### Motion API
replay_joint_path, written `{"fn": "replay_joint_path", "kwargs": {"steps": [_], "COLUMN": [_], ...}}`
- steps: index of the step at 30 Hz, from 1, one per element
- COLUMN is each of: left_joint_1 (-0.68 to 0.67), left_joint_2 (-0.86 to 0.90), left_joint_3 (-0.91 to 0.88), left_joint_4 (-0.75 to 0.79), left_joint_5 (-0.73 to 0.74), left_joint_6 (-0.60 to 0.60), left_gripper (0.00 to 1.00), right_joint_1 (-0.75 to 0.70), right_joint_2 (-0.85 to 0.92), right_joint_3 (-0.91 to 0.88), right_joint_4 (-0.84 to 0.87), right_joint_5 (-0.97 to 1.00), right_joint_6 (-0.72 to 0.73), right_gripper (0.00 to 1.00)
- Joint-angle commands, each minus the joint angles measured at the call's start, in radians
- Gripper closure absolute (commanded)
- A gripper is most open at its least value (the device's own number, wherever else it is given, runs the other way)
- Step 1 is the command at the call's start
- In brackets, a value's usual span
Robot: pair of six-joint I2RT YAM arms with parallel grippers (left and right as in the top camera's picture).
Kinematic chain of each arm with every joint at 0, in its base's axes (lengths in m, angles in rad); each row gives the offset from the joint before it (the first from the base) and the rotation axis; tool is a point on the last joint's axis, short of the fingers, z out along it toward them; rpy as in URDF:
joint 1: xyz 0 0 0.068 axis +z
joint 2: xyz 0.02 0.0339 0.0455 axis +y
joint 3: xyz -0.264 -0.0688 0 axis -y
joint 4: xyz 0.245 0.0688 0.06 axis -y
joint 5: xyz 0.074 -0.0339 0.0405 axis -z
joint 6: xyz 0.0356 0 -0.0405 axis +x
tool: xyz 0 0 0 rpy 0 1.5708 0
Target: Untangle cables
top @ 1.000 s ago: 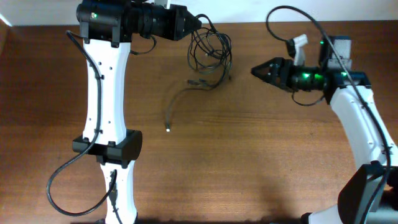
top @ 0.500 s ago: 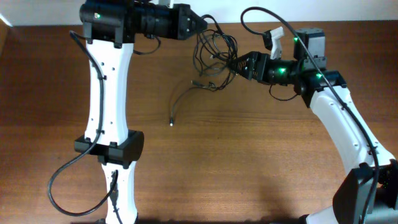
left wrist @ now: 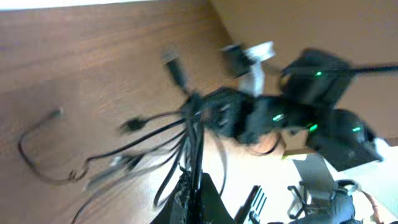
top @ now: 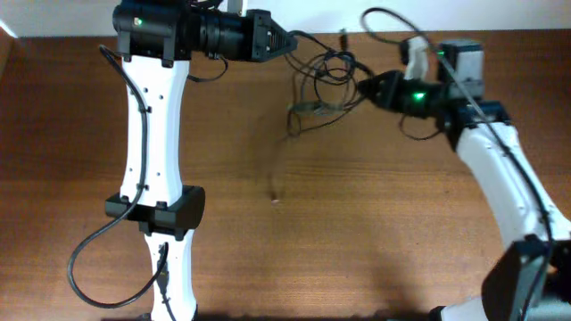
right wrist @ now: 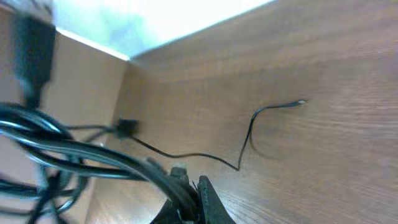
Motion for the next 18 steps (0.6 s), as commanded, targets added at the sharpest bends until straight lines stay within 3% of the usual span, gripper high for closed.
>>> {"fn": "replay_joint_path", "kwargs": {"steps": [1, 7, 12, 18], "left_joint_1": [0.058, 0.058, 0.058, 0.045], "left_joint_2": [-0.026, -0.026, -0.026, -0.026], "left_joint_3": [0.016, 0.016, 0.016, 0.016], "left_joint_4": [-0.020, -0.023, -0.024, -0.038], "left_joint_5": [-0.045, -0.089, -0.088, -0.086], "left_joint_6": [0.050, 0.050, 0.050, 0.059], "left_gripper": [1.00, 1.00, 1.00, 1.00], "right_joint_1": [-0.173, -0.275, -0.278, -0.270], "right_joint_2": [-0.070, -0.140, -0.142, -0.142], "right_joint_3": [0.003, 0.003, 0.003, 0.003], "right_joint_4": [-0.048, -0.132, -0.155, -0.168], "right_joint_5": [0.103, 0.076, 0.064, -0.030], "right_joint_6": [0.009, -0.048, -0.051, -0.070], "right_gripper": [0.96, 0.96, 0.86, 0.52]}}
